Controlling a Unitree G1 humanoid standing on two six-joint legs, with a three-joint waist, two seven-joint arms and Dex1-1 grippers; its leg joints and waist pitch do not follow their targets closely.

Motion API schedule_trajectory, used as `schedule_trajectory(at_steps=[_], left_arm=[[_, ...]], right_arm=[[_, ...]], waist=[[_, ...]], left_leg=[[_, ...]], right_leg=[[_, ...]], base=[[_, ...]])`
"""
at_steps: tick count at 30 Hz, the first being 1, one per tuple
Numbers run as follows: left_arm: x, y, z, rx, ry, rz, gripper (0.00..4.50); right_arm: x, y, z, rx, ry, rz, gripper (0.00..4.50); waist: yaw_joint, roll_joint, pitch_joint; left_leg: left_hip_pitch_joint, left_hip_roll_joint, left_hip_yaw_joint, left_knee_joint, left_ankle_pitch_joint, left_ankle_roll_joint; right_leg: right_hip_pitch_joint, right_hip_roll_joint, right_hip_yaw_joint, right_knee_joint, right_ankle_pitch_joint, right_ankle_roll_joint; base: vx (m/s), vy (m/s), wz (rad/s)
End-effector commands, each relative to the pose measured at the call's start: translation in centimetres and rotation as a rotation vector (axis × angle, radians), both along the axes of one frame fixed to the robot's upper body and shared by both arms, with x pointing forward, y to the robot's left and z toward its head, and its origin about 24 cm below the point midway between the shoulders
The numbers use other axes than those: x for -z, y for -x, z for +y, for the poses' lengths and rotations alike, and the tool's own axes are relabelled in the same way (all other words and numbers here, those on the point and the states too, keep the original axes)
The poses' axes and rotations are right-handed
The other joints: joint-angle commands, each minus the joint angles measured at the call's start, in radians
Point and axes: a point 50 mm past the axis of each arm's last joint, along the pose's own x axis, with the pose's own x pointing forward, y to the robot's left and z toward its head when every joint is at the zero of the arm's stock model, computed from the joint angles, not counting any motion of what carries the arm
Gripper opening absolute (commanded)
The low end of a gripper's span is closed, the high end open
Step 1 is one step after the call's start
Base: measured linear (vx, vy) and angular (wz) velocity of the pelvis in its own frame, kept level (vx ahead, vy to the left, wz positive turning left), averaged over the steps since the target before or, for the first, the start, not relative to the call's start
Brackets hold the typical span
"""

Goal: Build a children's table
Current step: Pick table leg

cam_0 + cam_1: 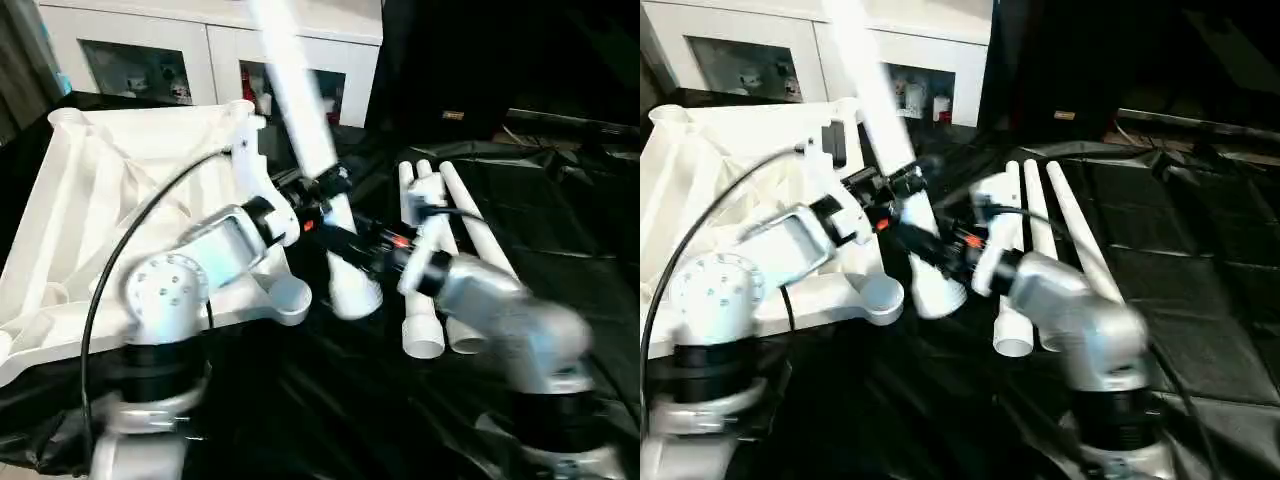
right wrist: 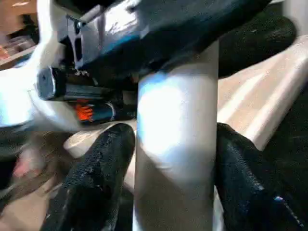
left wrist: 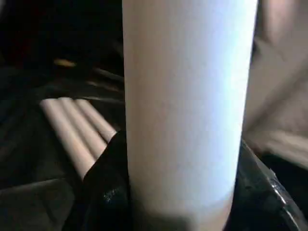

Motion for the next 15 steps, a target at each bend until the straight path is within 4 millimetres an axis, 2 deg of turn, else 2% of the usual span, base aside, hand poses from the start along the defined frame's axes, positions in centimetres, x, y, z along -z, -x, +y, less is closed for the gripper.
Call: schedule_trajectory(at_steps=[1,2,3,6,9,12,15], left_arm=[[-0.8,0.2,-0.2,0.085,0.006,-0.051,1.9],[-1.0,0.3,0.1,0.128,0.008,-0.07,1.9],[-1.0,0.3,0.1,0.128,0.008,-0.07,1.9],[-1.9,1.0,0.4,0.277,0.006,-0.142,1.9],[-2.9,1.3,0.2,0.338,0.062,-0.166,1.9],[-3.5,1.7,0.0,0.403,0.114,-0.189,1.9],[-3.6,1.7,0.0,0.419,0.132,-0.192,1.9]], right_arm=[[-1.2,0.8,0.0,-0.116,-0.049,-0.015,3.05],[-1.4,1.0,-0.2,-0.157,-0.057,-0.005,3.09],[-1.4,1.0,-0.2,-0.157,-0.057,-0.005,3.12],[-1.5,1.5,-0.4,-0.246,-0.055,0.037,3.12],[-1.3,1.9,-0.4,-0.289,-0.03,0.051,3.12],[-0.9,1.7,-0.2,-0.274,-0.023,0.08,2.76],[-0.7,1.8,-0.1,-0.284,-0.014,0.091,2.63]], waist=[[0.003,0.017,-0.079],[0.003,0.012,-0.078],[0.003,0.014,-0.079],[0.002,0.016,-0.078],[0.003,0.015,-0.078],[0.006,0.018,-0.078],[0.005,0.018,-0.079]], left_leg=[[0.014,0.048,-0.021,-0.063,-0.076,-0.021],[0.014,0.046,-0.019,-0.063,-0.076,-0.019],[0.013,0.047,-0.019,-0.062,-0.074,-0.017],[0.014,0.046,-0.02,-0.064,-0.076,-0.019],[0.014,0.047,-0.018,-0.062,-0.077,-0.027],[0.013,0.048,-0.018,-0.061,-0.078,-0.031],[0.014,0.048,-0.018,-0.061,-0.086,-0.036]], right_leg=[[0.053,-0.076,0.05,-0.074,0.023,-0.159],[0.053,-0.076,0.05,-0.075,0.017,-0.166],[0.054,-0.078,0.05,-0.074,0.009,-0.17],[0.052,-0.077,0.049,-0.074,-0.02,-0.174],[0.053,-0.079,0.049,-0.074,-0.006,-0.193],[0.052,-0.081,0.048,-0.072,0.002,-0.213],[0.052,-0.081,0.049,-0.073,-0.003,-0.208]], base=[[0.0,0.0,0.0],[0.0,0.0,0.0],[0.0,0.0,0.0],[0.0,0.0,0.0],[0.0,0.0,0.0],[0.0,0.0,0.0],[0.0,0.0,0.0]])
